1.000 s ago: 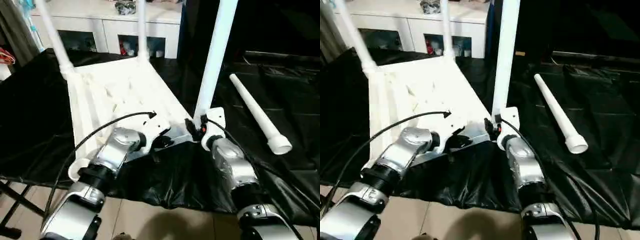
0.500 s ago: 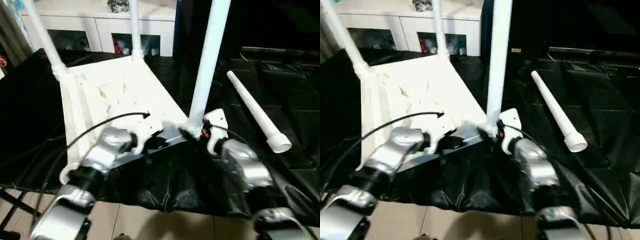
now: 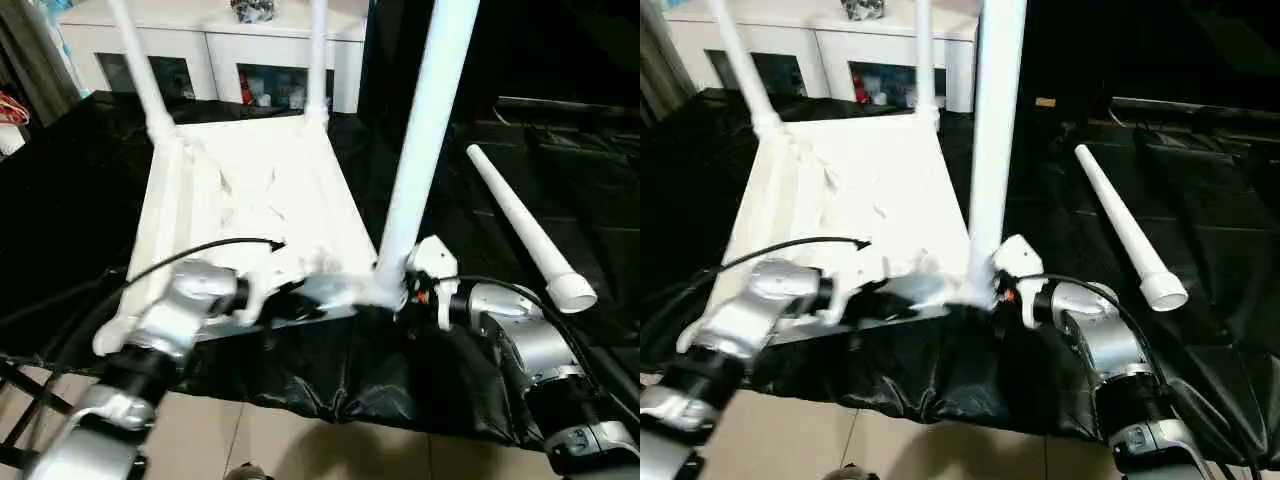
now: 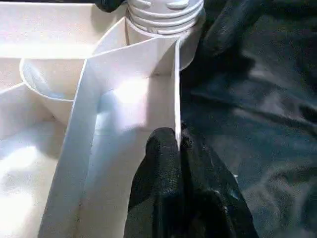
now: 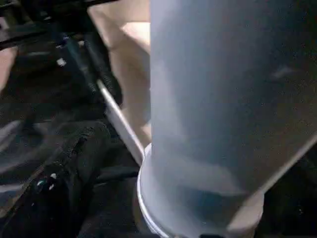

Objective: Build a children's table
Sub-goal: Rotate leg to tighten

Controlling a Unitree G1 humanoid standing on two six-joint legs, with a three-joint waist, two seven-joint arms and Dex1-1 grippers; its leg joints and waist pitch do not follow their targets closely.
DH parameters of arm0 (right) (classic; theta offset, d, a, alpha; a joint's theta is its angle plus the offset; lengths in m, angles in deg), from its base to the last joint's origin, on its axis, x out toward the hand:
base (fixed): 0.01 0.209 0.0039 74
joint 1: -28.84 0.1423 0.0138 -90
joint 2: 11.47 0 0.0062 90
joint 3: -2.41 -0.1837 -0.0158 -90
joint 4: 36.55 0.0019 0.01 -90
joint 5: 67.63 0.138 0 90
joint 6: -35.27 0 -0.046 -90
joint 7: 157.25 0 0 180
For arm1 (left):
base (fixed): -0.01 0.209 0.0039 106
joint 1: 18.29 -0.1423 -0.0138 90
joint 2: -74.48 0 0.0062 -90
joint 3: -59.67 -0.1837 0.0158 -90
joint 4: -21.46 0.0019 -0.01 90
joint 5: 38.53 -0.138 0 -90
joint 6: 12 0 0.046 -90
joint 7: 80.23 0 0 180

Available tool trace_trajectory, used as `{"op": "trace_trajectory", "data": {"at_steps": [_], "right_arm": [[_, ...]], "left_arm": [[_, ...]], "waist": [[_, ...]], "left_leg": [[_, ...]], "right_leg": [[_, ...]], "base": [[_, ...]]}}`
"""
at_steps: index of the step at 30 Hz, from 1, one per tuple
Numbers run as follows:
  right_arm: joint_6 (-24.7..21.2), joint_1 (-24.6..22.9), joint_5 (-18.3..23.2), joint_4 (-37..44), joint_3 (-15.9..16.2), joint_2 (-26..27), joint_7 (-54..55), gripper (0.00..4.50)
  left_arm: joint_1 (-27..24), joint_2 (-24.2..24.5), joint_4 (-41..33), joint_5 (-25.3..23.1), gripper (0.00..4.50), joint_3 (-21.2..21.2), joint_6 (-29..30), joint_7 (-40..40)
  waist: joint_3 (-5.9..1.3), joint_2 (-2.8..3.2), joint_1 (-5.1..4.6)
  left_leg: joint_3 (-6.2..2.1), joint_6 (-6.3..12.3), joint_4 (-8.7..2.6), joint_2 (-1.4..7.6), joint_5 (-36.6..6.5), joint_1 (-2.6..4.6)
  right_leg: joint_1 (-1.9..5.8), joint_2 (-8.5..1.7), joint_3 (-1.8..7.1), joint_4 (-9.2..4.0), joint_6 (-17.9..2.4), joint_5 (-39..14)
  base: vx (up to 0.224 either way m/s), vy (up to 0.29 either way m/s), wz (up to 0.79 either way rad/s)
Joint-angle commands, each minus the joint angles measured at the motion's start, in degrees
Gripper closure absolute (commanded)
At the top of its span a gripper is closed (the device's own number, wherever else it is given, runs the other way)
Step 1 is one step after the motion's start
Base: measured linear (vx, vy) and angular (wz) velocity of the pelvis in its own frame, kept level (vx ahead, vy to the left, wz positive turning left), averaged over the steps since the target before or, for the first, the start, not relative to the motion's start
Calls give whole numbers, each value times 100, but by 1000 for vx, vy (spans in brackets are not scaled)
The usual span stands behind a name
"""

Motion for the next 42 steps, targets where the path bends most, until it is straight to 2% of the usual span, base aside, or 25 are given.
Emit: {"op": "trace_trajectory", "data": {"at_steps": [1, 4, 6, 7, 10, 11, 12, 19, 24, 27, 29, 30, 31, 32, 33, 34, 35, 36, 37, 38, 40, 42], "right_arm": [[-75, -62, 126, 210, 243, 20, -263, 32], [-183, -98, 224, 306, 276, -43, -500, 40], [-235, -125, 279, 360, 305, -101, -709, 72], [-248, -130, 290, 370, 313, -114, -752, 72], [-319, -136, 310, 389, 364, -157, -883, 91], [-330, -133, 314, 386, 381, -168, -905, 100], [-326, -139, 313, 382, 398, -174, -918, 110], [-389, -235, 316, 440, 445, -156, -937, 169], [-486, -330, 464, 432, 354, 1, -742, 182], [-521, -405, 503, 416, 273, 200, -443, 183], [-531, -426, 485, 399, 230, 319, -225, 183], [-537, -424, 474, 385, 210, 366, -128, 183], [-554, -413, 467, 347, 184, 420, -27, 183], [-561, -408, 464, 332, 175, 440, 11, 183], [-541, -362, 350, 93, 110, 677, 490, 183], [-520, -330, 280, -14, 82, 782, 730, 183], [-493, -253, 122, -241, 10, 1028, 1265, 183], [-471, -189, 23, -377, -34, 1196, 1623, 183], [-471, -189, 23, -377, -34, 1196, 1623, 183], [-526, -26, -88, -648, -163, 1535, 2353, 184], [-548, 22, -106, -716, -185, 1626, 2524, 184], [-560, 228, -225, -984, -224, 1953, 3164, 184]], "left_arm": [[24, -14, -209, 136, 450, -79, -112, 151], [35, 92, -180, 146, 450, -85, -156, 305], [61, 179, -157, 176, 450, -100, -143, 456], [69, 193, -155, 193, 450, -101, -135, 491], [113, 232, -119, 221, 450, -117, -133, 610], [125, 238, -105, 221, 450, -122, -138, 637], [142, 239, -86, 213, 450, -127, -149, 646], [210, 196, -10, 186, 450, -157, -156, 643], [180, 118, -74, 205, 450, -110, -50, 489], [193, -59, -45, 138, 450, -64, -56, 122], [242, -163, 21, 16, 450, -93, -100, -135], [267, -191, 56, -46, 450, -123, -124, -214], [287, -218, 87, -85, 450, -146, -118, -265], [295, -229, 99, -100, 450, -155, -115, -285], [408, -503, 242, -146, 450, -88, 101, -738], [443, -597, 271, -166, 450, -63, 191, -909], [520, -806, 329, -212, 450, -8, 390, -1299], [562, -942, 352, -243, 450, 14, 494, -1537], [562, -942, 352, -243, 450, 14, 494, -1537], [608, -1189, 374, -293, 450, 58, 678, -1937], [611, -1250, 372, -310, 450, 65, 711, -2030], [604, -1453, 332, -373, 450, 85, 833, -2345]], "waist": [[-359, -25, -3], [-364, -13, 26], [-369, 4, 48], [-368, -2, 56], [-368, 8, 70], [-367, 34, 81], [-369, 36, 84], [-381, 22, 136], [-374, 1, 148], [-360, 18, 128], [-338, 7, 116], [-330, 7, 109], [-325, -20, 104], [-325, -9, 99], [-307, -6, 71], [-307, -6, 71], [-300, -56, 59], [-287, -42, -2], [-298, -41, -25], [-298, -45, -50], [-289, -44, -85], [-293, -22, -126]], "left_leg": [[-20, 221, -347, 164, -1407, 25], [-18, 229, -343, 167, -1370, 27], [-18, 221, -335, 166, -1371, 27], [-17, 223, -336, 164, -1365, 21], [-22, 202, -339, 165, -1416, 32], [-27, 191, -339, 165, -1435, 34], [-27, 168, -341, 168, -1470, 33], [-29, 162, -331, 170, -1390, 33], [-25, 157, -332, 166, -1400, 32], [-33, 107, -348, 169, -1532, 42], [-39, 63, -364, 165, -1719, 66], [-49, 35, -374, 152, -1799, 75], [-48, 34, -376, 148, -1843, 83], [-52, 33, -374, 148, -1855, 84], [-50, 10, -374, 136, -1905, 101], [-50, 10, -374, 136, -1905, 101], [-59, 4, -372, 125, -1943, 116], [-84, -61, -374, 101, -2052, 113], [-93, -72, -375, 105, -2051, 114], [-94, -73, -380, 105, -2013, 103], [-102, -60, -378, 89, -2086, 107], [-98, -27, -375, 85, -2151, 126]], "right_leg": [[283, -452, 262, -409, -988, -1622], [285, -444, 264, -391, -1028, -1501], [288, -448, 263, -387, -1051, -1453], [294, -451, 264, -386, -1054, -1442], [288, -450, 255, -400, -1031, -1567], [284, -451, 257, -398, -1030, -1587], [288, -455, 258, -409, -1029, -1594], [293, -452, 258, -379, -1065, -1433], [293, -460, 259, -390, -1033, -1531], [278, -457, 261, -415, -961, -1768], [262, -460, 257, -452, -912, -2020], [267, -467, 251, -481, -827, -2285], [260, -479, 250, -511, -739, -2505], [254, -486, 254, -518, -712, -2584], [222, -483, 246, -560, -630, -2823], [222, -483, 246, -560, -630, -2823], [217, -494, 232, -580, -574, -3025], [214, -500, 193, -621, -476, -3369], [220, -511, 189, -619, -451, -3392], [212, -512, 191, -636, -425, -3378], [207, -500, 169, -652, -398, -3443], [176, -500, 175, -673, -393, -3434]], "base": [[0, 0, 0], [0, 0, 0], [0, 0, 0], [0, 0, 0], [0, 0, 0], [0, 0, 0], [0, 0, 0], [0, 0, 0], [0, 0, 0], [0, 0, 0], [0, 0, 0], [0, 0, 0], [0, 0, 0], [0, 0, 0], [0, 0, 0], [0, 0, 0], [0, 0, 0], [0, 0, 0], [0, 0, 0], [0, 0, 0], [0, 0, 0], [0, 0, 0]]}}
